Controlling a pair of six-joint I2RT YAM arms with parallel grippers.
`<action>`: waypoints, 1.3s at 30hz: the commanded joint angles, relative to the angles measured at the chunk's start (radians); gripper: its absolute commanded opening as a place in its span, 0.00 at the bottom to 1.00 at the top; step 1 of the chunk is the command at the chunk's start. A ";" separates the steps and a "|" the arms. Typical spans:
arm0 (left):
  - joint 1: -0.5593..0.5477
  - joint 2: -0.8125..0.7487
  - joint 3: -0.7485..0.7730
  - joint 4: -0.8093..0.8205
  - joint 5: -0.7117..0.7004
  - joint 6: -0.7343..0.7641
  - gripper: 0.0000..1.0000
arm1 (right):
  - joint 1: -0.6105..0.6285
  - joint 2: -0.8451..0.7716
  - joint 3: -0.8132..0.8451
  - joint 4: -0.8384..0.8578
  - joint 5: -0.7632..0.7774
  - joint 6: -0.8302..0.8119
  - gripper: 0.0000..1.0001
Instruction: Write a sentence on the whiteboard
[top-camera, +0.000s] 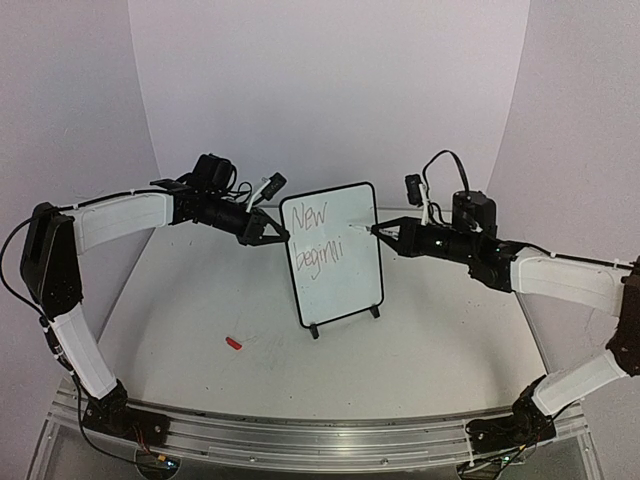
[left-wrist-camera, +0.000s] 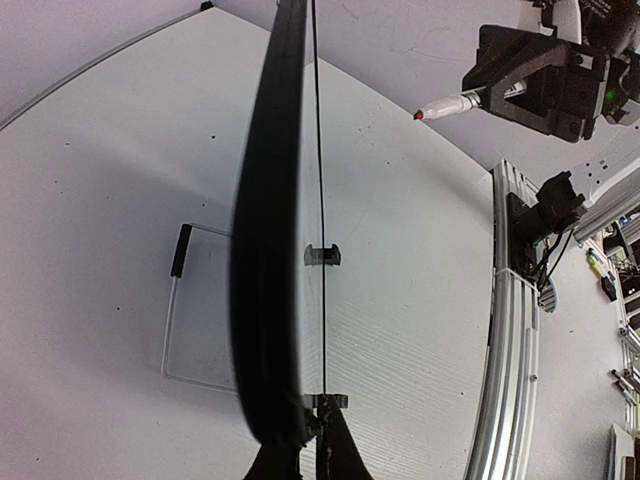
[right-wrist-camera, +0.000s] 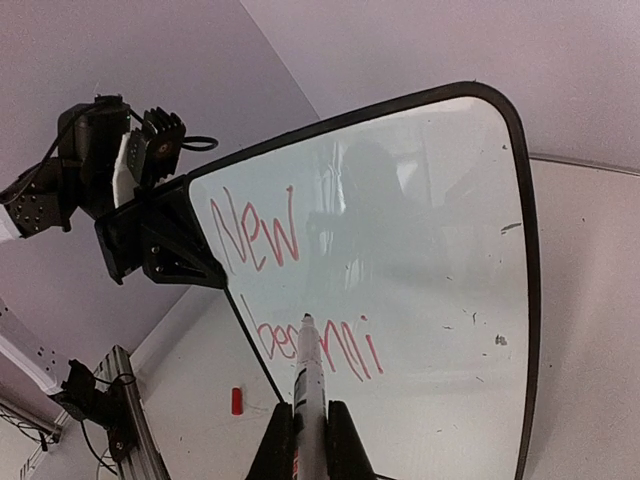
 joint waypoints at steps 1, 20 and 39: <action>-0.033 0.000 0.001 -0.091 -0.029 0.043 0.00 | -0.003 -0.056 -0.022 -0.040 -0.013 -0.032 0.00; -0.037 0.002 0.002 -0.094 -0.039 0.047 0.00 | -0.034 0.060 -0.013 -0.028 -0.057 -0.064 0.00; -0.040 0.013 0.004 -0.096 -0.038 0.048 0.00 | -0.026 0.179 0.085 0.021 -0.015 -0.042 0.00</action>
